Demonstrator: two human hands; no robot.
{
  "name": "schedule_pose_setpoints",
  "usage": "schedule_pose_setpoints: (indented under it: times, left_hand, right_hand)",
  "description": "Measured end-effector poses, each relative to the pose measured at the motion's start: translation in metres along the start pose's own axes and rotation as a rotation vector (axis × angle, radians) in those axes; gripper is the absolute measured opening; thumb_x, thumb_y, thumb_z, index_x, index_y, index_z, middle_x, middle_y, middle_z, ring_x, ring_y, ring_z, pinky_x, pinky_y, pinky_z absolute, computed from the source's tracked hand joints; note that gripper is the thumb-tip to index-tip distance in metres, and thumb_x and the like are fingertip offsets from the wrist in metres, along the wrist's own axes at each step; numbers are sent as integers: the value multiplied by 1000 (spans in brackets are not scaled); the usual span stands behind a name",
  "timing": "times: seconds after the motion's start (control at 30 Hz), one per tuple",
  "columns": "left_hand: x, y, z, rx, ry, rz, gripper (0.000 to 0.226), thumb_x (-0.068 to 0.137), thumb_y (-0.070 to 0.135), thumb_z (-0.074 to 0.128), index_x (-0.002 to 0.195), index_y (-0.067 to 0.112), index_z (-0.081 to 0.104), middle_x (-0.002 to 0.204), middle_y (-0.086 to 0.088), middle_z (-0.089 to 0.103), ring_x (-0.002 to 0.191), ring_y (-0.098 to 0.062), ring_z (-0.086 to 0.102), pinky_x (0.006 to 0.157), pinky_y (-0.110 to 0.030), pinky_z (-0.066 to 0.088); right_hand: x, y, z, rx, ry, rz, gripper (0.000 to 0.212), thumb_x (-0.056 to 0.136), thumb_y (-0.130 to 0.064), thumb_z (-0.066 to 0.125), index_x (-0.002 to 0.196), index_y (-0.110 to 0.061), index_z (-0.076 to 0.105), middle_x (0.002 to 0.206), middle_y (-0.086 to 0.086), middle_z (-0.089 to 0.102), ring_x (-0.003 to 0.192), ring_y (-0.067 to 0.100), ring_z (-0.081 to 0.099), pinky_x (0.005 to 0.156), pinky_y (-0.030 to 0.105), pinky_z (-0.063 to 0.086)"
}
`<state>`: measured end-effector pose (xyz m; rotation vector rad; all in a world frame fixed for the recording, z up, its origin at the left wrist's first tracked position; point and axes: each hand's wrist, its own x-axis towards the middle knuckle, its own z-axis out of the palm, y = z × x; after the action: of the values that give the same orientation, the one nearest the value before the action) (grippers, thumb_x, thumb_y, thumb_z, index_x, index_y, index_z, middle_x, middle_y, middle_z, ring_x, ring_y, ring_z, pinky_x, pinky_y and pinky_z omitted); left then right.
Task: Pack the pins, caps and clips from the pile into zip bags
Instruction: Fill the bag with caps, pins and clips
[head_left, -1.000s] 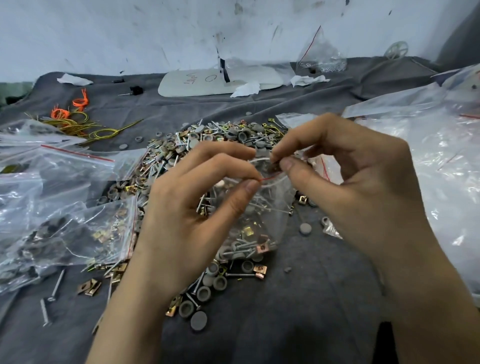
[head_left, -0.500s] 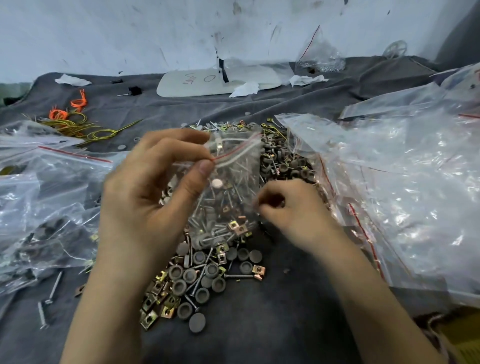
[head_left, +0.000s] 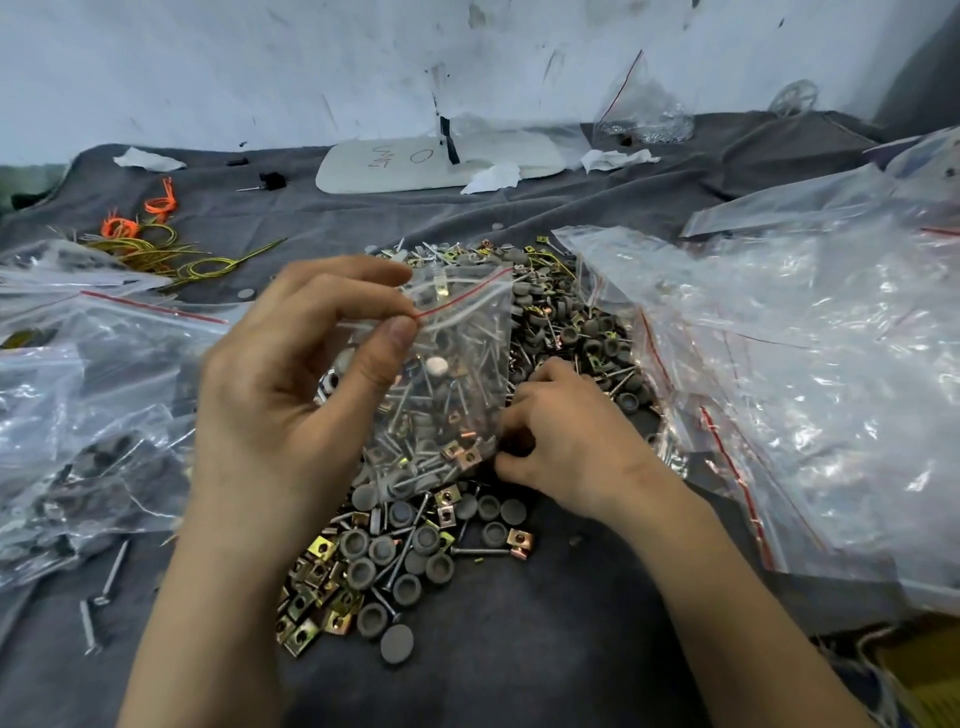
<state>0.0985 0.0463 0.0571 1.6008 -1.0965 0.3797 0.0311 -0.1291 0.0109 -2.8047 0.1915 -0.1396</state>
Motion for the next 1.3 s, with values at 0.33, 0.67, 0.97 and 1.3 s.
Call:
schedule_pose_setpoints:
  times: [0.33, 0.67, 0.97, 1.3]
  left_hand:
    - [-1, 4, 2, -21, -36, 48, 9, 97, 25, 57, 99, 31, 63, 117, 3, 64, 112, -22, 64, 91, -45, 52]
    - [-1, 18, 18, -10, -196, 105, 11, 96, 19, 56, 94, 21, 67, 114, -5, 66, 111, -19, 64, 88, -44, 52]
    - [-1, 10, 15, -37, -77, 64, 9, 98, 23, 54, 102, 27, 61, 117, 2, 64, 112, -21, 63, 91, -42, 50]
    - [-1, 5, 8, -2, -34, 100, 10, 98, 20, 54, 103, 26, 60, 115, 3, 64, 111, -23, 63, 89, -49, 51]
  right_hand:
    - [-14, 22, -31, 614, 453, 209, 10, 85, -22, 69, 76, -23, 70, 68, -10, 67, 55, 6, 58, 48, 14, 44]
    - [-43, -18, -72, 506, 626, -169, 16, 87, -27, 63, 100, -23, 72, 96, -11, 60, 99, 11, 59, 80, 24, 47]
    - [-28, 12, -54, 670, 459, 175, 29, 91, -3, 59, 86, -30, 69, 80, -12, 66, 69, -1, 61, 61, 15, 50]
    - [-6, 7, -13, 253, -129, 355, 17, 82, -19, 72, 98, -25, 69, 98, 2, 68, 91, 21, 64, 82, 29, 52]
